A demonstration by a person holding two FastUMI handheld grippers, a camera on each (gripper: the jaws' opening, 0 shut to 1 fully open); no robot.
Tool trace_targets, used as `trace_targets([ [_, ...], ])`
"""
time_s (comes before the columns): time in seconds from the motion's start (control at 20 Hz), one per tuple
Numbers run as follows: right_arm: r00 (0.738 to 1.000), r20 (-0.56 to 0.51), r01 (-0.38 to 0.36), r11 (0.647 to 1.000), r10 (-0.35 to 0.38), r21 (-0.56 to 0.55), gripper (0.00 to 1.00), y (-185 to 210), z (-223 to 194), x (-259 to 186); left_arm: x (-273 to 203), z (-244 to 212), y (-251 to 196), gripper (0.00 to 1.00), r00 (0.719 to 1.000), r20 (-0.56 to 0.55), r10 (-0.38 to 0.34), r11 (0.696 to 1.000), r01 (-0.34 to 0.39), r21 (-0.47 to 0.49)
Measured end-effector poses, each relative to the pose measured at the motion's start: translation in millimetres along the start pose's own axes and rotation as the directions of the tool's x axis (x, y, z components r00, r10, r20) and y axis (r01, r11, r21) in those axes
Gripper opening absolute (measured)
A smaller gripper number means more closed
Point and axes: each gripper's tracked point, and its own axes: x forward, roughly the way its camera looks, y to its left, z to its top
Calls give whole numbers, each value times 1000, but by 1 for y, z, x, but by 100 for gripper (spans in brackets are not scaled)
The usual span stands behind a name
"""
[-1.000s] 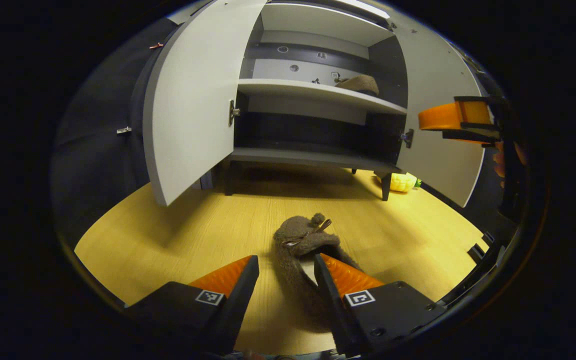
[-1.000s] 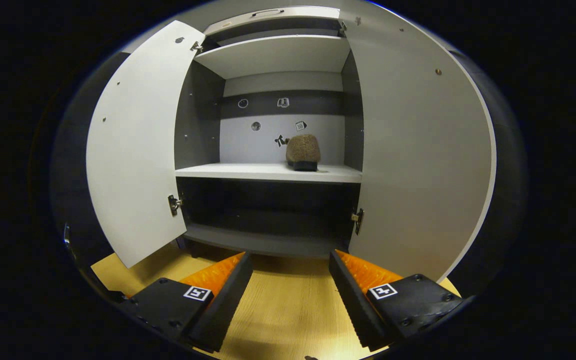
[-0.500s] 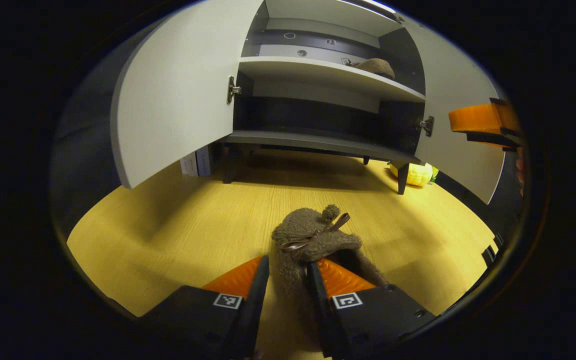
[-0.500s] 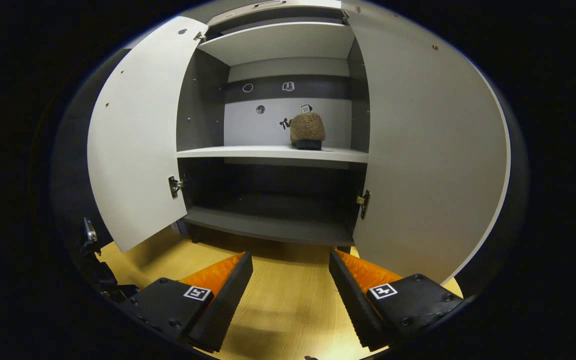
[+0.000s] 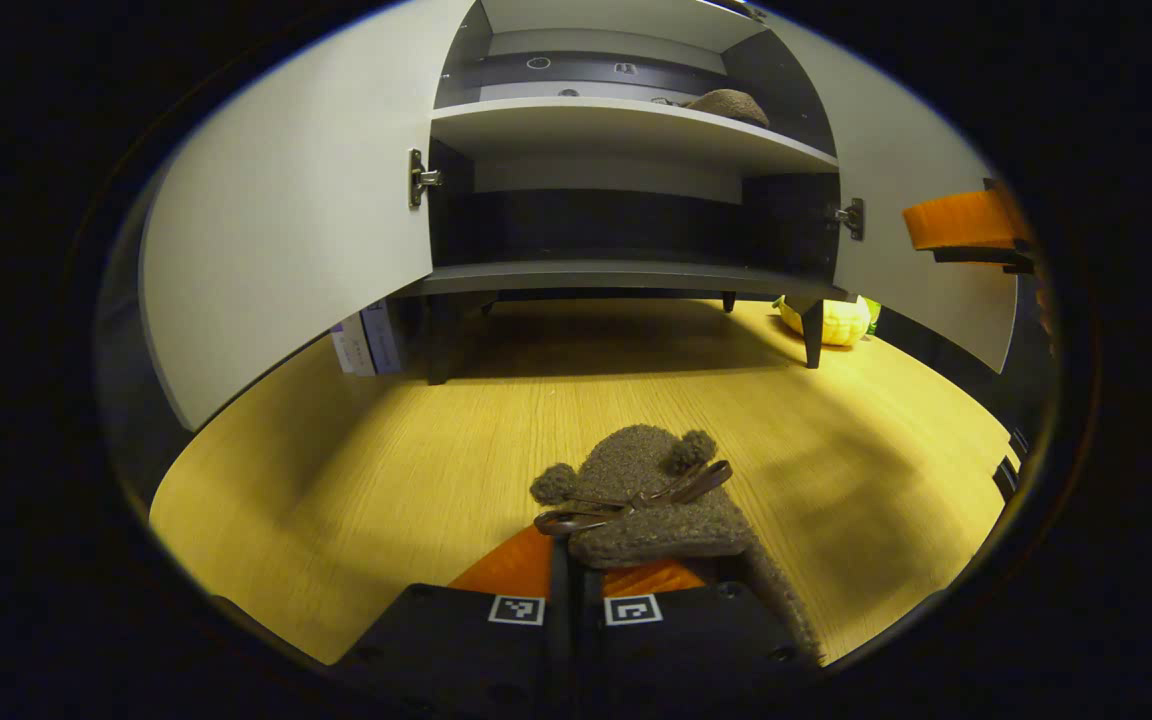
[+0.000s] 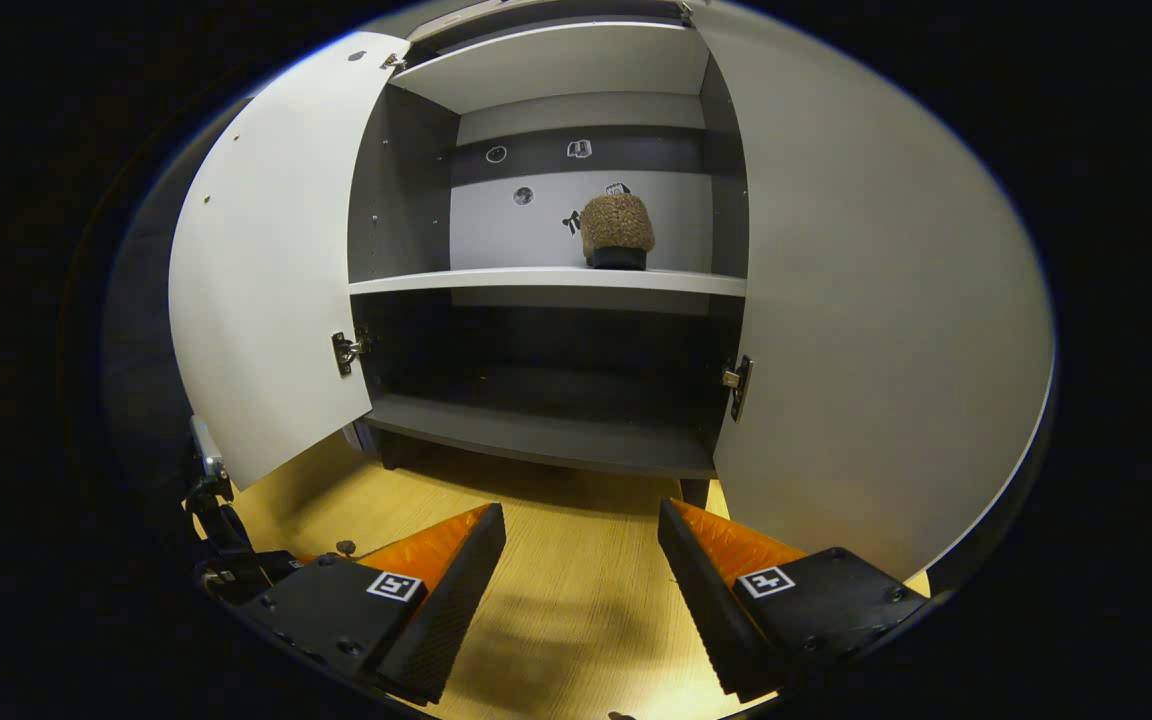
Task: Grab one shoe with the right hand and put it into the shoe cabinet, grab the other shoe with the left hand and put it into the shoe cabinet; then close the right door with the right hand and the left door with the left hand.
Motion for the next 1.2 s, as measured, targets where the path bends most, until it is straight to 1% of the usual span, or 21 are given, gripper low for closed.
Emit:
trace_targets([
  [0.05,1000,-1,-5,1000,5,0,99,0,0,0,-1,0,-5,7,1000,-11,-28,999,28,-19],
  [0.1,1000,-3,-11,1000,11,0,99,1,0,-1,-4,4,-7,6,999,-16,-35,998,34,-45],
  [0.15,1000,-7,-15,1000,15,-2,99,1,1,0,-8,13,-6,6,1000,-7,-28,998,27,-57],
  [0.25,999,-16,-29,1000,29,1,99,3,6,-3,-21,48,-1,6,999,37,-2,999,3,-32],
  [0.35,998,-4,-58,998,58,12,99,10,21,-9,-39,101,-1,6,994,106,4,1000,-4,-7],
  [0.5,996,20,-90,996,90,4,99,17,50,-19,-66,193,0,6,976,219,4,1000,-5,3],
  [0.65,993,38,-113,994,113,0,99,20,75,-31,-79,304,1,6,942,337,10,1000,-14,7],
  [0.75,990,50,-135,990,134,31,99,24,91,-39,-81,364,0,6,915,404,16,999,-26,20],
  [0.8,987,57,-151,987,149,48,98,27,98,-42,-79,389,-2,4,905,425,15,999,-30,28],
  [0.9,984,65,-172,983,167,65,98,28,108,-48,-70,427,-8,5,892,451,6,998,-30,46],
  [1.05,980,90,-178,984,175,25,98,22,122,-56,-50,473,-17,5,878,479,-3,995,-44,88],
  [1.15,975,93,-205,978,201,38,99,23,130,-59,-26,492,-17,5,882,472,-12,996,-31,85],
  [1.2,972,90,-220,975,216,36,99,23,131,-64,-12,498,-16,6,889,458,-13,997,-20,68],
])
